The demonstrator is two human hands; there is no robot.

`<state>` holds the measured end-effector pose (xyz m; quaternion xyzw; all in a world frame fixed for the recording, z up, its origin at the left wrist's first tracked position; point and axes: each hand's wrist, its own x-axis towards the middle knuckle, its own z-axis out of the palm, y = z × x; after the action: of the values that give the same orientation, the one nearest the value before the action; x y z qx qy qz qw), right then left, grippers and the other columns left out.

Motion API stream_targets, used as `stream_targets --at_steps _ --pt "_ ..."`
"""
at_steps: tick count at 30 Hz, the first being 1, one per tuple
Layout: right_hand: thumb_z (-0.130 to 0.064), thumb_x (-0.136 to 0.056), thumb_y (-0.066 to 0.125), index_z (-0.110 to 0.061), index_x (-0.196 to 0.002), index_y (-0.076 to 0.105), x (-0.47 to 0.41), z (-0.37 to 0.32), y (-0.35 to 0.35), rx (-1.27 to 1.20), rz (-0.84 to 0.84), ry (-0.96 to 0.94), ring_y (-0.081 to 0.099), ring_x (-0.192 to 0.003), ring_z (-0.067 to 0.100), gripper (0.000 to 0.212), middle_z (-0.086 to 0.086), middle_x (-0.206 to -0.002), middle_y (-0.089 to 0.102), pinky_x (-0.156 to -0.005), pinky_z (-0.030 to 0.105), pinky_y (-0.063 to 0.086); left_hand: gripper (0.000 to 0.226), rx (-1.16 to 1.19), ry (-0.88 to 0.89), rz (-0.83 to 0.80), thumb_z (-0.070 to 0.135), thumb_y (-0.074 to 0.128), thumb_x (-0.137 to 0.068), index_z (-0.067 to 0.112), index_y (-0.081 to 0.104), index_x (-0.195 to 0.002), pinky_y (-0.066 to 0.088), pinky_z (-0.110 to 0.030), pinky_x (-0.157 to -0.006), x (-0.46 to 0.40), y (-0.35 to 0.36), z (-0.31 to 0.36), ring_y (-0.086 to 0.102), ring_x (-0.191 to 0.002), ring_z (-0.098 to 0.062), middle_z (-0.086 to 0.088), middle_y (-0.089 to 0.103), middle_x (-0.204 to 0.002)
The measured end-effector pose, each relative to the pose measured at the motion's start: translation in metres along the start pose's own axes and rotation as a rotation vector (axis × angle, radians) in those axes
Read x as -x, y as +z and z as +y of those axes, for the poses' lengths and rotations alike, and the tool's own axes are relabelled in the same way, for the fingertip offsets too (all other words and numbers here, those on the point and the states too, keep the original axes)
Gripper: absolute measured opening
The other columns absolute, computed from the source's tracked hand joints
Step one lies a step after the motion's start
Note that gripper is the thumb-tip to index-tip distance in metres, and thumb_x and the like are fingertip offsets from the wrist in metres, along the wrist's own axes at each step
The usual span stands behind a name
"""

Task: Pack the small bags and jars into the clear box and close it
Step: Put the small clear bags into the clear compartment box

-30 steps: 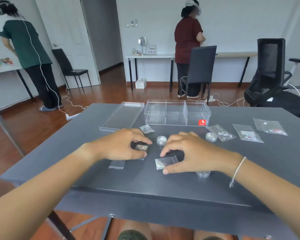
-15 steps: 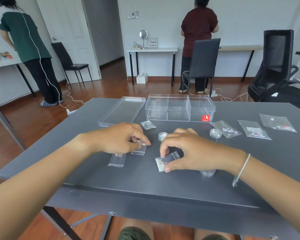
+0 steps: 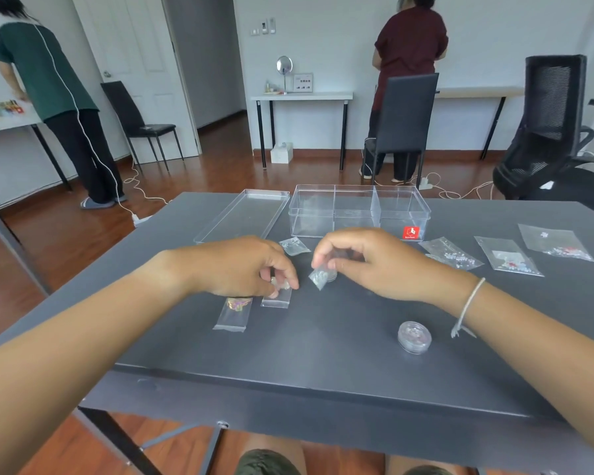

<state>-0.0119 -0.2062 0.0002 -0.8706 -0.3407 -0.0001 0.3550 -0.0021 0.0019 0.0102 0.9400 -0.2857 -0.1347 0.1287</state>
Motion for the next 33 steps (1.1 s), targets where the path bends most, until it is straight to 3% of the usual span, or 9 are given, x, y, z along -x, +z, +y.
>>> stream_targets --at_steps 3,8,11,14,20,25,28,30,33 --pt "-0.002 -0.089 0.048 -0.024 -0.083 0.062 -0.014 0.003 -0.007 -0.069 0.113 0.003 0.059 -0.083 0.006 0.027 -0.005 -0.089 0.066 -0.074 0.010 0.041 0.037 0.036 -0.015 -0.049 0.006 0.056 -0.084 0.034 0.063 -0.108 0.042 -0.018 -0.083 0.002 -0.002 -0.002 0.051 -0.086 -0.004 0.017 0.049 -0.090" --pt "0.003 -0.088 0.043 -0.025 -0.097 0.060 -0.045 0.015 -0.016 -0.118 0.301 0.057 0.049 -0.065 0.016 0.035 -0.001 -0.086 0.062 -0.058 0.024 0.041 0.036 -0.002 -0.033 -0.082 0.013 0.063 -0.081 0.039 0.061 -0.106 0.043 -0.022 -0.082 0.002 -0.005 -0.004 0.053 -0.093 -0.011 0.022 0.050 -0.093" --pt "-0.001 -0.086 0.052 -0.021 -0.103 0.059 -0.064 0.023 -0.022 -0.096 0.398 0.087 0.047 -0.055 -0.002 0.027 0.003 -0.087 0.066 -0.054 0.010 0.038 0.029 -0.016 -0.036 -0.073 0.022 0.067 -0.079 0.040 0.061 -0.101 0.043 -0.018 -0.077 -0.001 -0.006 -0.003 0.054 -0.090 -0.010 0.021 0.052 -0.094" --pt "-0.005 -0.083 0.057 -0.017 -0.097 0.059 -0.081 0.030 -0.028 -0.065 0.459 0.126 0.049 -0.061 0.003 0.019 0.010 -0.091 0.070 -0.056 0.008 0.037 0.025 -0.021 -0.036 -0.069 0.027 0.068 -0.078 0.042 0.060 -0.097 0.036 -0.005 -0.067 -0.003 -0.007 -0.004 0.052 -0.090 -0.006 0.021 0.053 -0.092" --pt "-0.006 -0.083 0.050 -0.019 -0.085 0.061 -0.104 0.044 -0.031 0.020 0.476 0.195 0.059 -0.073 0.013 0.017 -0.002 -0.079 0.068 -0.053 0.008 0.038 0.016 -0.068 -0.015 -0.065 0.032 0.067 -0.077 0.037 0.059 -0.090 0.040 -0.024 -0.083 -0.008 -0.007 -0.004 0.049 -0.098 -0.008 0.017 0.052 -0.095" --pt "-0.013 -0.086 0.047 -0.024 -0.079 0.060 -0.112 0.052 -0.027 0.128 0.333 0.237 0.048 -0.052 -0.004 0.018 -0.002 -0.084 0.072 -0.062 0.021 0.036 0.012 -0.040 -0.015 -0.067 0.036 0.068 -0.076 0.038 0.056 -0.077 0.039 -0.020 -0.082 -0.008 -0.006 -0.008 0.051 -0.097 -0.004 0.017 0.053 -0.092" --pt "-0.016 -0.087 0.046 -0.027 -0.079 0.061 -0.114 0.055 -0.025 0.233 0.234 0.280 0.055 -0.080 0.003 0.020 -0.004 -0.089 0.073 -0.090 0.033 0.032 0.010 0.020 -0.049 -0.031 0.039 0.067 -0.076 0.034 0.058 -0.075 0.043 -0.024 -0.079 -0.007 -0.006 -0.012 0.056 -0.091 -0.008 0.015 0.059 -0.087" --pt "-0.019 -0.088 0.046 -0.028 -0.080 0.061 -0.115 0.056 -0.025 0.295 0.204 0.289 0.054 -0.102 0.013 0.019 -0.004 -0.093 0.072 -0.096 0.036 0.025 0.011 0.065 -0.066 -0.003 0.037 0.066 -0.077 0.029 0.060 -0.076 0.046 -0.023 -0.073 -0.008 -0.006 -0.013 0.059 -0.079 -0.006 0.013 0.061 -0.081" --pt "-0.021 -0.089 0.044 -0.031 -0.078 0.061 -0.115 0.059 -0.023 0.338 0.195 0.290 0.047 -0.113 0.016 0.023 -0.007 -0.090 0.071 -0.100 0.038 0.021 0.009 0.105 -0.061 0.005 0.032 0.066 -0.078 0.031 0.057 -0.078 0.045 -0.018 -0.066 -0.010 -0.006 -0.013 0.054 -0.065 0.000 0.013 0.059 -0.076"
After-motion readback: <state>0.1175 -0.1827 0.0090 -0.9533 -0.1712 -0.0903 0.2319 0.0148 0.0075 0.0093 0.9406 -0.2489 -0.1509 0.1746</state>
